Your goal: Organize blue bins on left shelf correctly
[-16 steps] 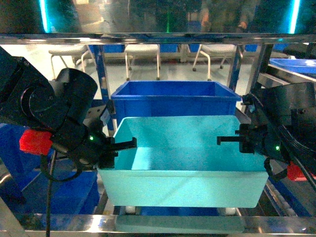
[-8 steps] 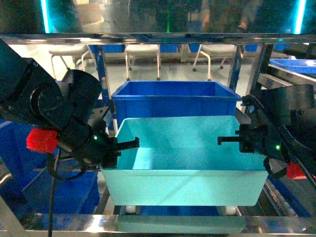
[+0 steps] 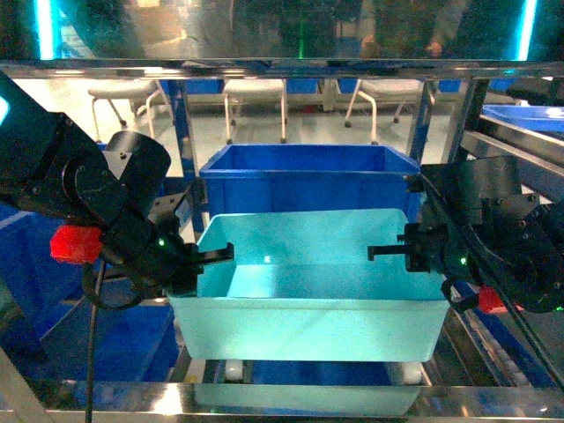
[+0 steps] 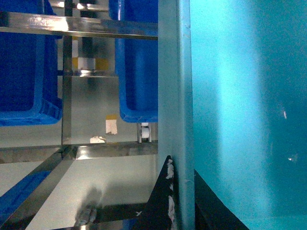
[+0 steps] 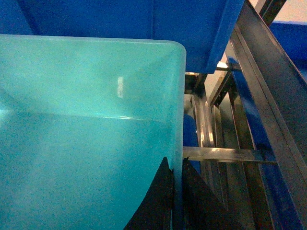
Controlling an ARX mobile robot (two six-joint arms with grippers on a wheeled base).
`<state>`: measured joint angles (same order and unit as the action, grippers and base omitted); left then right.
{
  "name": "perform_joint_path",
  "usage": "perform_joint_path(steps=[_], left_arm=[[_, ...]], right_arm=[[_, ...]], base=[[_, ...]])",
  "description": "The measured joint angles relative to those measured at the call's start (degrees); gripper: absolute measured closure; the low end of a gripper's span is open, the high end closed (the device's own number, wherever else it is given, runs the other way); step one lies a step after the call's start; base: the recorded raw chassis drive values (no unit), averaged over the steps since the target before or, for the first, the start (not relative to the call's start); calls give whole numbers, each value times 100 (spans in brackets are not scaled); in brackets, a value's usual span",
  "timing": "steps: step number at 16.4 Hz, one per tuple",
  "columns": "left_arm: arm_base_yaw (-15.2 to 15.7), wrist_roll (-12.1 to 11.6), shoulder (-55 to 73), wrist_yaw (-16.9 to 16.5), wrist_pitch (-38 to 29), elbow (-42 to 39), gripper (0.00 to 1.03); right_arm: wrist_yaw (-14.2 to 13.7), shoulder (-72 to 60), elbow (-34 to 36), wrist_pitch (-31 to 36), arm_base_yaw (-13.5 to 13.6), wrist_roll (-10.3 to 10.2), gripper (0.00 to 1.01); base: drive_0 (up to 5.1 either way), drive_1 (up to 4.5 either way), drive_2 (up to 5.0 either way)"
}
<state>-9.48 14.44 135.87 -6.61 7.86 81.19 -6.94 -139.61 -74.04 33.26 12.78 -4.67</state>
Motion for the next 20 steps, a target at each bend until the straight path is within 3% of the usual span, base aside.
perform_joint_path(steps=[5,6,9,14,15,20], left_arm=[[17,-31,254,103,155,214,101],[31,7,264,98,94,258,93],[42,13,264,98,70,280,59],[42,52,264,98,52,284,3],[42,59,264,92,39,282,5],[-39,348,-984,33,-612,-813,5]], right_arm=[[-9,-212,-229,-199,-9,-24,99],[-2,-214,-249,-190,-2,-15,99],[39,-214,-262,-179,0,160,65],[48,-214,-262,-168,0,175,7],[66,-208,-229,-96,2,175,2],[-76,678,885,645,297,127,3]], base=[[0,0,0],[0,0,0],[0,0,0],[0,0,0],[0,0,0],[0,0,0]])
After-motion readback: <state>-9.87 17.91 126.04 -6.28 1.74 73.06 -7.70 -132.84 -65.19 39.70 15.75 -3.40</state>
